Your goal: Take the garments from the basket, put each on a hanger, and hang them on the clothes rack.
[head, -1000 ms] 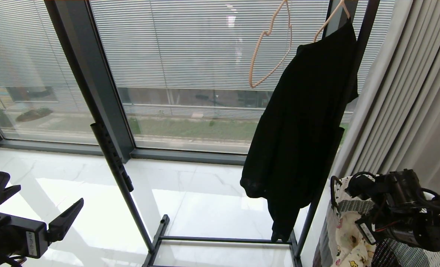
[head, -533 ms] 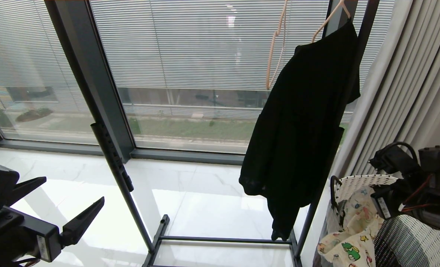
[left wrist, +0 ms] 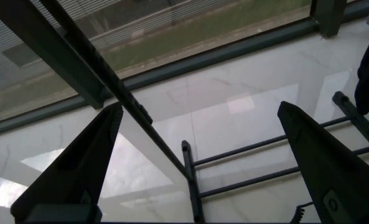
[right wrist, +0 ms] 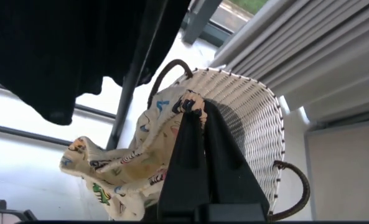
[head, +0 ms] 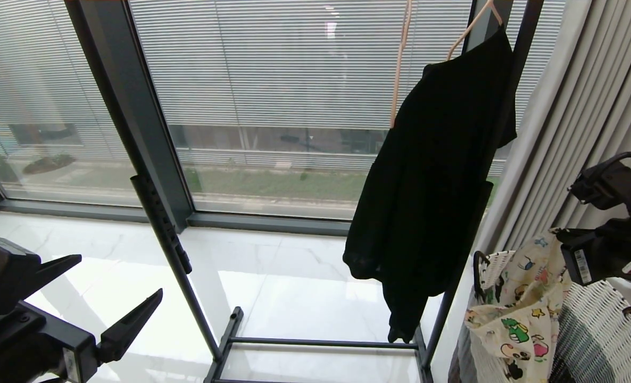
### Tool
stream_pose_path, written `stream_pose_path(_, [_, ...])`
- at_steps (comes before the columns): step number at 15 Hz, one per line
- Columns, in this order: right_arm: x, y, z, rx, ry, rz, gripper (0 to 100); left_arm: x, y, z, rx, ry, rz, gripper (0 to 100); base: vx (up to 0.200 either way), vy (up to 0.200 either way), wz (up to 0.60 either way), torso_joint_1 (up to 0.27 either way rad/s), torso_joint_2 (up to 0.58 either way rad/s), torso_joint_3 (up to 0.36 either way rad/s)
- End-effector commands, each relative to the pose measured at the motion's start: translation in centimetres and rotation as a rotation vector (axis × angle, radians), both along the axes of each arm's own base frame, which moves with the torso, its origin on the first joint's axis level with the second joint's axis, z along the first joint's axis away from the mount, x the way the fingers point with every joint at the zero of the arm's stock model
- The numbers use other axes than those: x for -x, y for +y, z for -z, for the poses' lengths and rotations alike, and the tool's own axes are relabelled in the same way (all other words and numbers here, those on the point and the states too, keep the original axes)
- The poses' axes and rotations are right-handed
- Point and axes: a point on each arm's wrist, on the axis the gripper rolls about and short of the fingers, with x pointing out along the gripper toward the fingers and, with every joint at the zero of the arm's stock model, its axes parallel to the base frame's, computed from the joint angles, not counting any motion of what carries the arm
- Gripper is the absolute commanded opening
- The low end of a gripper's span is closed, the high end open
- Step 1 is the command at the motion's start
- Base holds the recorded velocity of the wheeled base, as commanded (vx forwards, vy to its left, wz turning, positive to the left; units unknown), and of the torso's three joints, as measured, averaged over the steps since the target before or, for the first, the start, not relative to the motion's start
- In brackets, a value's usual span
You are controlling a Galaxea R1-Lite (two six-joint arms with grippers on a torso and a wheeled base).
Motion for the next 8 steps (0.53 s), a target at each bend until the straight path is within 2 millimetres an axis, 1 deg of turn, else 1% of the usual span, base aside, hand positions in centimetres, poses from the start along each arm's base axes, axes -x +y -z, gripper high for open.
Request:
stream_pose_path(1, [0.8,0.1,-1.4,-0.016,-0.044,-0.017,0,0.0,0.0,0.0,0.0,0.0,0.0,100,-0.2,0.0,0.0,0.007,0.0,-0.007])
stream_pose_path(2, [0.8,0.1,-1.4,-0.016,-0.044,-0.017,0,0.0,0.0,0.0,0.0,0.0,0.0,100,-0.2,0.0,0.0,0.007,0.0,0.002])
stream_pose_path(7, [0.8,1.1,-3.0,-0.027,-0.096,-0.035,0,-0.2,-0.1,0.1,0.002,0.012,0.021,100,-0.2,0.0,0.0,0.0,0.0,0.003])
stream_pose_path(8, [0.7,1.1,-3.2,-0.029,-0.1,-0.036,0,-0.2,-0.2,0.1,0.007,0.015,0.046,100,0.0,0.0,0.0,0.0,0.0,0.0])
